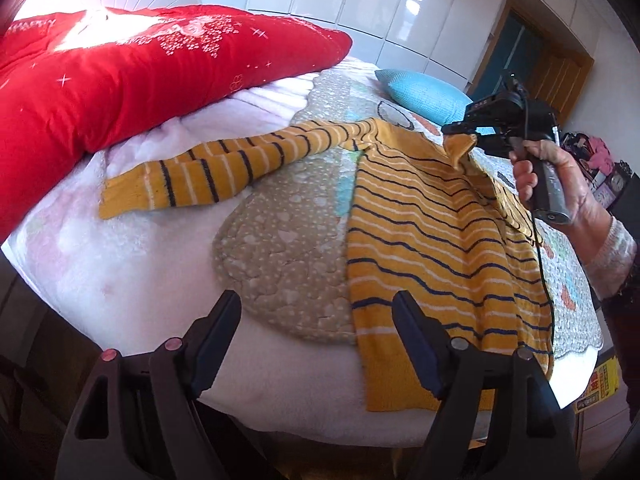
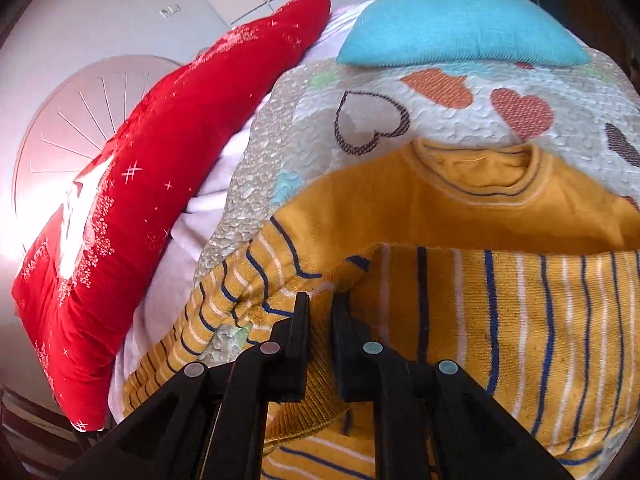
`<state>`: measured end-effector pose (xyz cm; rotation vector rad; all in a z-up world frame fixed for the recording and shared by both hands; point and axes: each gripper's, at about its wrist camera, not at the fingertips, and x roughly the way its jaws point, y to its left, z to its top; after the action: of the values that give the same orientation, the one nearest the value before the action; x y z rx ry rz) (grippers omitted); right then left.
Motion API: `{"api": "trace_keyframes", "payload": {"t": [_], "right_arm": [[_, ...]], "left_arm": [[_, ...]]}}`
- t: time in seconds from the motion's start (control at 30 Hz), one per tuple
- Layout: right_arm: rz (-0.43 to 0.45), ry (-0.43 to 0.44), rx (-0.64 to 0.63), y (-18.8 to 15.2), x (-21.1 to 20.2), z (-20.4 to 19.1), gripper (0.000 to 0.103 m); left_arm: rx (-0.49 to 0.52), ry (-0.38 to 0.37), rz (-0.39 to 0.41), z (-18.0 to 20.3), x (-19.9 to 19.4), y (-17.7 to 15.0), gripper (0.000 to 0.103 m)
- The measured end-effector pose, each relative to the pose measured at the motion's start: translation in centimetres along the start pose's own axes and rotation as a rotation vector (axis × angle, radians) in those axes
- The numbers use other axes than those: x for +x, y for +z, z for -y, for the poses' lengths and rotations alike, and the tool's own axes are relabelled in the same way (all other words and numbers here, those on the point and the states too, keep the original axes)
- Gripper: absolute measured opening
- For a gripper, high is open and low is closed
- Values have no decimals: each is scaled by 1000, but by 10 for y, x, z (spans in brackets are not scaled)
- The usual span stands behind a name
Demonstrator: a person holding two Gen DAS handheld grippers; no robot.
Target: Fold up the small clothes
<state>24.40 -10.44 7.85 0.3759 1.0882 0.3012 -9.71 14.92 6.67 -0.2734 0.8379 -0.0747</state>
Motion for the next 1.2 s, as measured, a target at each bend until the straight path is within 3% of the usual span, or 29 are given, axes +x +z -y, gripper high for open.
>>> {"api": "trace_keyframes", "payload": {"t": [0.17,0.3,0.43,0.57,0.67,0.83,0.97,1.2], "right_arm": [[-59,-11,3,0,52,-16,16],[-77,80,75,6,72,-17,45],[-52,97,93,12,68,-27,51],[-44,74,-7,-3,48,-43,55],[-74,108,-85,-30,30,-49,56],[-90,186,-151,-80,-7,-45,59],[-54,229,-194,-114,-47,-37,60],[66,122,-282,-160,-120,-5,63]], "left_arm": [[-42,30,-9,-24,4,-3,77],[-84,30,-16,-37,7,-3,77],[-87,33,-22,-37,8,-4,77],[-76,71,-11,-42,7,-5,77],[-98,110,-5,-57,9,-1,77],[-244,148,9,-110,16,24,77],[-362,164,19,-153,31,49,77],[-454,146,-19,-179,72,78,77]]}}
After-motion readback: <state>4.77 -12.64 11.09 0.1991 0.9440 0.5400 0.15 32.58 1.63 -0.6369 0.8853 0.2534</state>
